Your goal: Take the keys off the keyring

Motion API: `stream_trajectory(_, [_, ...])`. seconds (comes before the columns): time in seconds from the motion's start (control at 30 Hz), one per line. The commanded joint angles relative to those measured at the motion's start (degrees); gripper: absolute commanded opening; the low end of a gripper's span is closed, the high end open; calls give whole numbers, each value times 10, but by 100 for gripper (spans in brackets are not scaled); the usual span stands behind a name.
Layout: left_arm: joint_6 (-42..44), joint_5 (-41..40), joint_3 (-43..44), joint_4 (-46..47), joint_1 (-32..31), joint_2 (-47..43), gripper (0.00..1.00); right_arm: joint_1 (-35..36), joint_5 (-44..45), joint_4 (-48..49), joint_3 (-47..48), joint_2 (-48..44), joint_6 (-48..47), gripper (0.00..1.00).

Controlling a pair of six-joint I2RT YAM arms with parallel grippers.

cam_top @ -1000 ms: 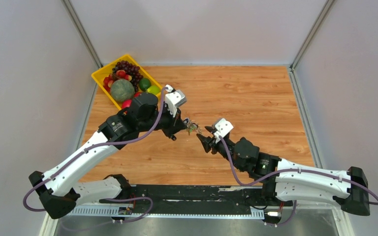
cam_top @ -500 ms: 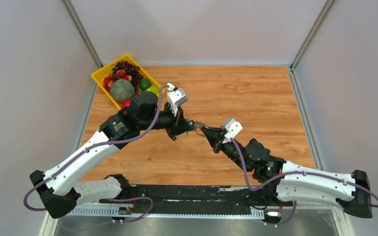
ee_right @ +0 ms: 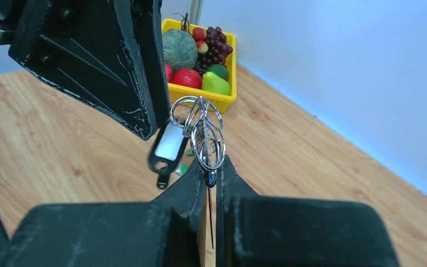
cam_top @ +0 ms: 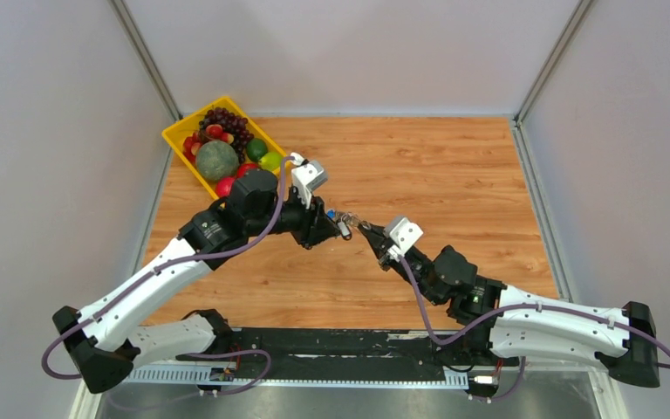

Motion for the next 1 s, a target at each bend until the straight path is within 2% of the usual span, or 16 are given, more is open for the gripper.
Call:
stream_trajectory(0.0, [-15, -23, -50, 39, 19, -38, 42, 0, -22, 29, 16, 1, -112, 0])
stream_trajectory(0.3, [4, -8, -136, 108, 40, -120, 61, 0, -71, -3, 60, 16, -296, 0])
stream_trajectory(0.47, [36, -1, -192, 157, 40, -157, 82, 0, -98, -10, 82, 20, -365, 0])
stream_trajectory(0.6, [53, 17, -245, 244, 40, -199, 87, 0, -124, -12, 95, 19, -408, 0])
stream_trajectory(0.8, [89, 19, -293, 347, 40, -233, 88, 0, -159, 19, 94, 19, -491, 0])
stream_trajectory(0.87, [123, 54, -292, 357, 41, -231, 88, -1, -166, 33, 97, 20, -503, 0])
stream_trajectory(0.97, [155, 57, -270, 351, 40, -220, 90, 0, -193, 34, 104, 15, -508, 0])
